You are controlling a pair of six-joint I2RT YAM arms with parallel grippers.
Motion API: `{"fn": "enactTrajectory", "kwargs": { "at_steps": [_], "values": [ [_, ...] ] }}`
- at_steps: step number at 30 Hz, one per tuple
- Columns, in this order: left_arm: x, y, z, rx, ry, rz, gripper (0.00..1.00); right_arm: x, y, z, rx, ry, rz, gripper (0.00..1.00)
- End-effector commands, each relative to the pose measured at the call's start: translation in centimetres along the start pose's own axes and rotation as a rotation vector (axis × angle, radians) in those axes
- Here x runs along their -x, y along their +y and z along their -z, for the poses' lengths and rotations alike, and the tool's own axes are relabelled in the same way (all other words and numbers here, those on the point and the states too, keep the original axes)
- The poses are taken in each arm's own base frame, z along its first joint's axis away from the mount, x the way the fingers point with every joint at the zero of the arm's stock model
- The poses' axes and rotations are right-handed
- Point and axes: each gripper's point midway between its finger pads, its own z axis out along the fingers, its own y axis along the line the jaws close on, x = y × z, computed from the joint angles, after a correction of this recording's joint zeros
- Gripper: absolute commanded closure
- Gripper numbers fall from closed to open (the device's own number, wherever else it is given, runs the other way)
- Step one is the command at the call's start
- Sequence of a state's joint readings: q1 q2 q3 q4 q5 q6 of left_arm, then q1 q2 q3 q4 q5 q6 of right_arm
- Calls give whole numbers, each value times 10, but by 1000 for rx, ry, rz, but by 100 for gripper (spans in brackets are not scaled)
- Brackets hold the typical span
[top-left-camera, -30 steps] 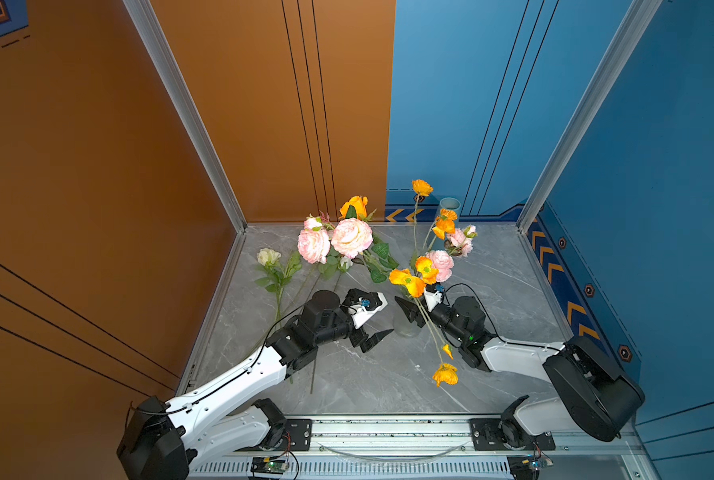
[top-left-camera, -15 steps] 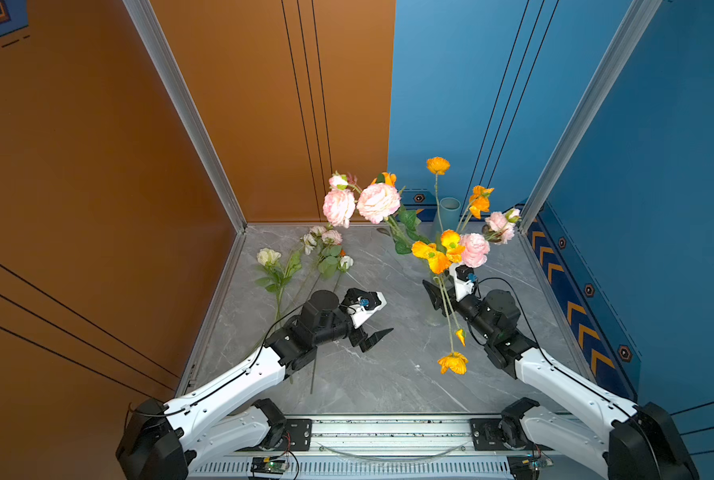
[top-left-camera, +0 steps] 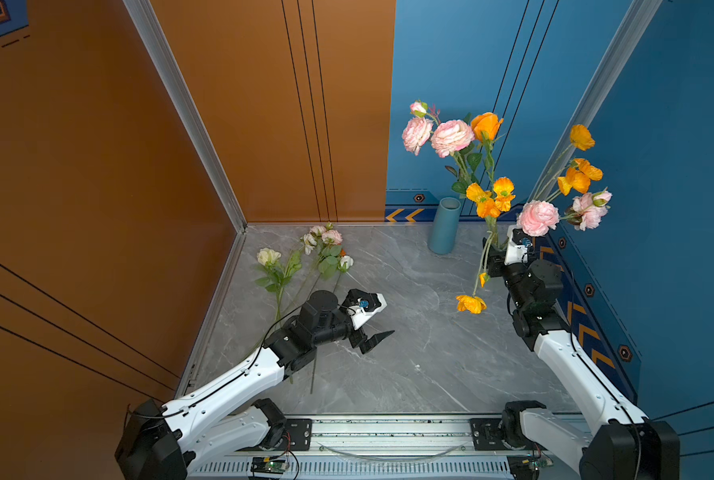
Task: Arrange the flowers into the vase
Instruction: 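Lift and carry the filled vase with the right gripper toward the far corner, then lower the glass vase at the far corner and open the right gripper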
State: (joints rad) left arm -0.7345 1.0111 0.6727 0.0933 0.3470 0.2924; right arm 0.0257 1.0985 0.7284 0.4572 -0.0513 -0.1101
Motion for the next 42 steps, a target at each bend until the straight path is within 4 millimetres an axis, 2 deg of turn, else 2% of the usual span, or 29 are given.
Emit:
{"fn": "enactTrajectory", "kwargs": {
  "at_steps": [1,4,9,14,20,29,33,34,35,40,42],
  "values": [
    [3,-13,2,-54,-27,-18,2,66,-34,-9,-82,-218,31,82],
    [2,-13,1,-58,-24,-16,2,61,-56,-29,-121,-228,20,82],
    [3,-14,2,-61,-28,-21,2,39,-93,-61,-177,-252,-67,82],
    [6,-14,4,-63,-39,-24,2,16,-101,-97,-169,-274,-49,82],
    [8,-11,7,-74,-49,-14,2,-10,-106,-131,-167,-265,-47,82],
    [2,-2,5,-72,-37,14,2,-55,-112,-158,-178,-268,-47,81],
    [-2,1,4,-72,-28,30,2,-67,-116,-164,-190,-305,-80,81],
    [-3,2,3,-74,-24,33,2,-63,-117,-164,-195,-318,-76,81],
    [-4,2,2,-78,-22,35,2,-80,-117,-169,-197,-291,-80,81],
    [-9,2,-1,-88,-8,55,2,-93,-124,-174,-210,-249,-86,81],
    [-9,4,-1,-86,-7,58,2,-97,-126,-173,-212,-242,-94,77]
  ]
}}
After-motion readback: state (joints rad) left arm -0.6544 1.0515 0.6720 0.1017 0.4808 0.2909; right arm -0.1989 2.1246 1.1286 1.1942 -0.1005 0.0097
